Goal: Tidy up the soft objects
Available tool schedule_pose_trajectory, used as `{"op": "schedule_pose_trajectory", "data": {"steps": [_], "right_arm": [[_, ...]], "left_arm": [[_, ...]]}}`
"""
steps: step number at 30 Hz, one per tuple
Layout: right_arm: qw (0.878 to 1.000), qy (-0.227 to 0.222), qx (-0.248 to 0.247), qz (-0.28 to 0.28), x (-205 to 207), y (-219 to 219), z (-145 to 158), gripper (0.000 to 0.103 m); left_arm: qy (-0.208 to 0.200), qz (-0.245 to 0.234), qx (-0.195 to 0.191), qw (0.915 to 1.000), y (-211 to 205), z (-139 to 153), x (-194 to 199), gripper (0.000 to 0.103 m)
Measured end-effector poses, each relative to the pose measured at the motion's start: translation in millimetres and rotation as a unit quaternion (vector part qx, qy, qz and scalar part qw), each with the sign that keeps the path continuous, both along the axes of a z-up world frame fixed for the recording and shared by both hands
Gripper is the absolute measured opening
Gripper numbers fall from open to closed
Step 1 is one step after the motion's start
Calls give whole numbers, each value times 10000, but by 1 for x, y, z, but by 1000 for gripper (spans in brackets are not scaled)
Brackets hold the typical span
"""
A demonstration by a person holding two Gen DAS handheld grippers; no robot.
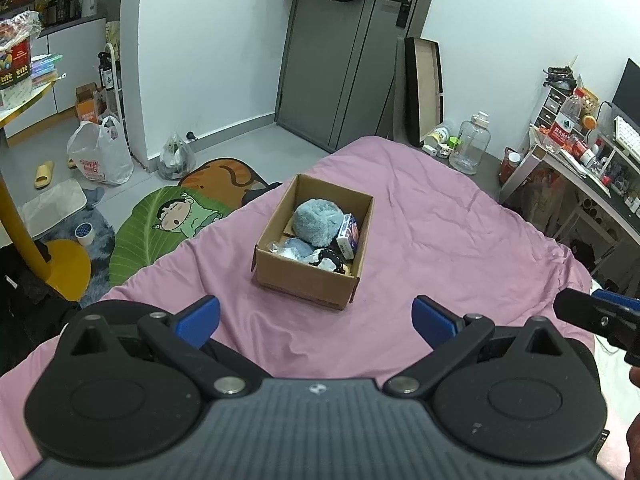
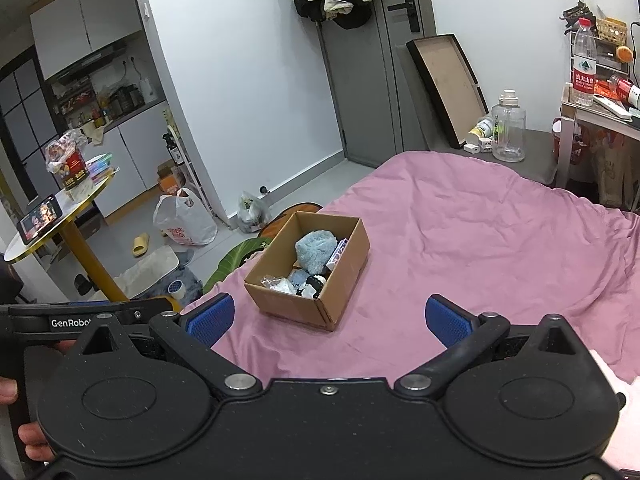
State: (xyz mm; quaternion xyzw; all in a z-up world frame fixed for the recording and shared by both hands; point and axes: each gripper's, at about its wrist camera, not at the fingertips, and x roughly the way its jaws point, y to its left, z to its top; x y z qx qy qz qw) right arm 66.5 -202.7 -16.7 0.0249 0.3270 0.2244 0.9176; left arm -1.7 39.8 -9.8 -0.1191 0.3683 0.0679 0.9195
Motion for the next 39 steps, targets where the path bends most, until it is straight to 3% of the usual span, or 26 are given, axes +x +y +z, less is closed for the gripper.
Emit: {"op": "schedule_pose_trajectory", "data": {"steps": [10,39], "right_arm": [[9999,-151,-48,63,-15,2,7,103],[9999,-54,-91,21,-21,7,1,103]], "left_arm": [[-61,-40,65,10000,-4,6,-9,101],[-53,-69,161,9998,0,8,-18,101]]}}
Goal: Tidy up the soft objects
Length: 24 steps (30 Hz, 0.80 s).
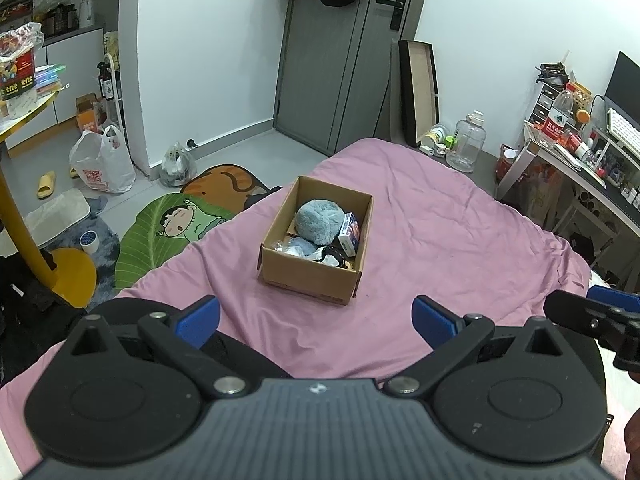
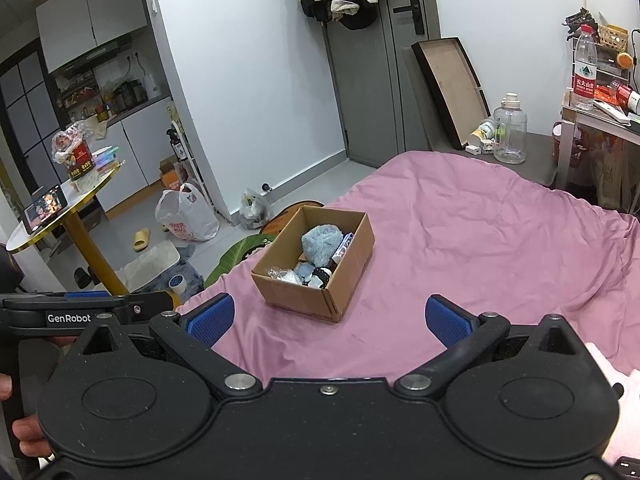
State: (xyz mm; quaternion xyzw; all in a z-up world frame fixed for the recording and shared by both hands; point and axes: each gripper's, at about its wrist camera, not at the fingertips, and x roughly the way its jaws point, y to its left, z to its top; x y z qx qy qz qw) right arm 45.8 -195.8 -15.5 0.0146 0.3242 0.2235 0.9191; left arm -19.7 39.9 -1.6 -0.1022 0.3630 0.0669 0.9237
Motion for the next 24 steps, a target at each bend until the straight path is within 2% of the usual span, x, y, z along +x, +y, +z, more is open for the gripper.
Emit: {"op": "schedule_pose_trajectory", "data": {"steps": [24], "right_arm": [[9998,162,-77,-47,2,-2,-11,103]], "left_arm": [[-129,-218,-34,9997,-1,-1,-6,101]]}}
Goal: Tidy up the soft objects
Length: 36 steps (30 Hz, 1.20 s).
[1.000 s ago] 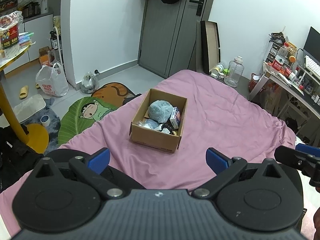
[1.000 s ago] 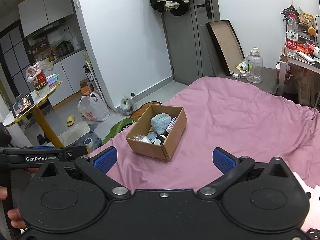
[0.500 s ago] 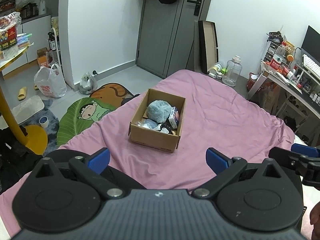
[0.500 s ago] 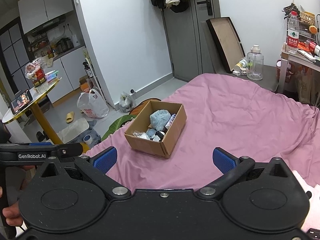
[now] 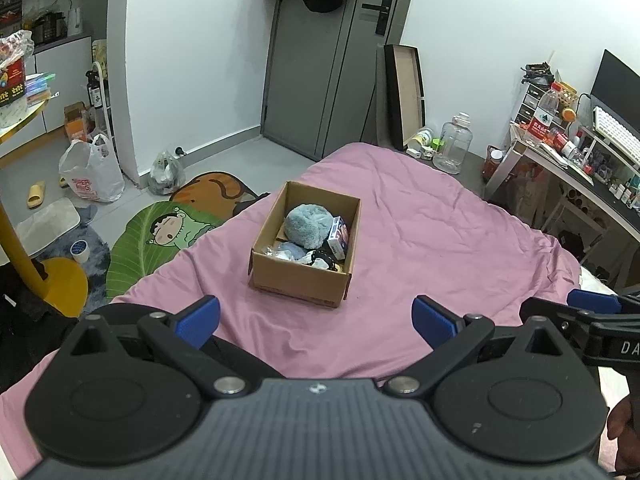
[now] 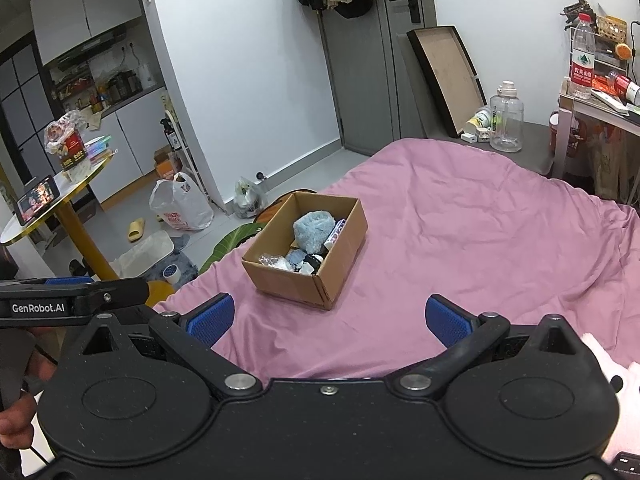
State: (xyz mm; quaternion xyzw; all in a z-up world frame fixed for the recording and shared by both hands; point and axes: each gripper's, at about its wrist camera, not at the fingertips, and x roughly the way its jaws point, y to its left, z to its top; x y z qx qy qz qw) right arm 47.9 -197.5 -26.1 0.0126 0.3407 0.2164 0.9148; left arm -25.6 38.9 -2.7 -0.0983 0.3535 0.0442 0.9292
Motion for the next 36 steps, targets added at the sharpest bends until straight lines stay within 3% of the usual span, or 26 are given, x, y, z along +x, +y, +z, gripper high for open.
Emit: {"op": "schedule_pose_trajectory", "data": {"steps": [26,36], "right_arm": [[9994,191,249,-131,16,-7,-16,103],[9992,185,308,-163,36,3,-24,103]], "left_arm": [[186,-168,9,9997,-1,-15,18,101],[253,-246,-231,9991,11,-18,33,101]]}}
